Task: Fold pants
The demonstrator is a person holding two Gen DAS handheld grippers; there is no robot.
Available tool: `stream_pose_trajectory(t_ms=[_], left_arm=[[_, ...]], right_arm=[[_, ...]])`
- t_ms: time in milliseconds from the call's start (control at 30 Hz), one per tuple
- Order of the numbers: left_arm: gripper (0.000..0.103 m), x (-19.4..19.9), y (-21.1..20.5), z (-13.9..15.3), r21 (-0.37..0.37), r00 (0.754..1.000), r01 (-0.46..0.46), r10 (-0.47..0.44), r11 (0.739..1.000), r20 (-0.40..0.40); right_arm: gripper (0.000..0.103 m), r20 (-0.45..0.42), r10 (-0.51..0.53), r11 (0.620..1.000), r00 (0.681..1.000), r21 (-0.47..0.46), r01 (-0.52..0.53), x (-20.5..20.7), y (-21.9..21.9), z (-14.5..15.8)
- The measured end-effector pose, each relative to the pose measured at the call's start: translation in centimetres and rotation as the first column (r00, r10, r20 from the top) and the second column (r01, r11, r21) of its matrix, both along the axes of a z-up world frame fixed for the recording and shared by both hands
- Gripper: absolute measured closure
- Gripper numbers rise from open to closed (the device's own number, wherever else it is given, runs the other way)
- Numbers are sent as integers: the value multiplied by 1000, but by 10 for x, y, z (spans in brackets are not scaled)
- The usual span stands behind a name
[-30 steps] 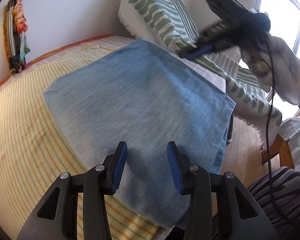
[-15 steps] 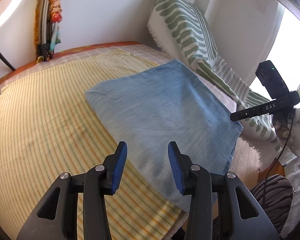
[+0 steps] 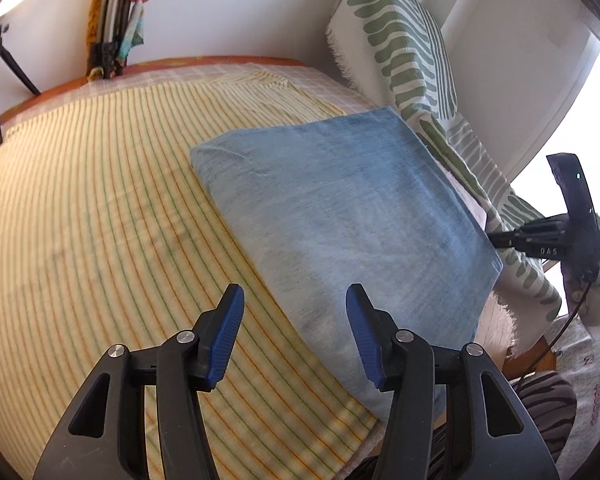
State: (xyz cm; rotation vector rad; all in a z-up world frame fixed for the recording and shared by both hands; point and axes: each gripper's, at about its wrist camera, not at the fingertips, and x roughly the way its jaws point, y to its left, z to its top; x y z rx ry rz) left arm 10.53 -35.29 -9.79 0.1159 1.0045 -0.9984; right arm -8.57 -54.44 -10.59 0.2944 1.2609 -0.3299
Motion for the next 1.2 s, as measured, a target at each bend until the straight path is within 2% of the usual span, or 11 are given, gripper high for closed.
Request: stream_pose_trajectory(t_ms=[67,233,267,300,367,500,733,933,1000,1067,1200], left_arm=[[51,6,-2,-5,-8,999,-17,16,1000,-39],[51,15,-7,-11,-12,997,-35,34,999,-69],[51,17,-7,-12,-12,997,-36,35,999,-72],[51,19,-8,-13,-13,996,-36,35,999,-79],[51,21,-11,-16,-16,995,-41,39,999,-92],[51,26,-18,-18,-12,994,-46,45,999,-102],[51,36,-22,-25,-31,985,-46,40,998,-166],[54,40,-27,-27,-54,978,-56,43,997,-205],[54,40,-29,-24,-67,977,-56,41,996,-208],[55,40,-31,-20,-79,980,-48,32,996,-197],[58,40,-33,-22,-63,985,-52,41,997,-167]], right_arm=[[103,21,0,999,1000,52,-2,-2,-5,-2],[97,123,-39,998,992,54,33,0,-27,16],[85,139,-46,998,989,49,40,1,-33,20],[64,160,-53,998,986,50,45,4,-38,23],[36,247,-52,994,968,108,26,8,-49,29],[25,332,-33,988,943,155,-20,30,-61,28],[24,299,3,991,954,127,-43,70,-77,-5],[24,353,27,967,935,230,-114,76,-78,-20],[40,398,44,956,916,248,-154,73,-73,-17],[50,413,61,950,909,254,-179,74,-71,-13],[51,375,84,958,923,224,-178,80,-69,-19]])
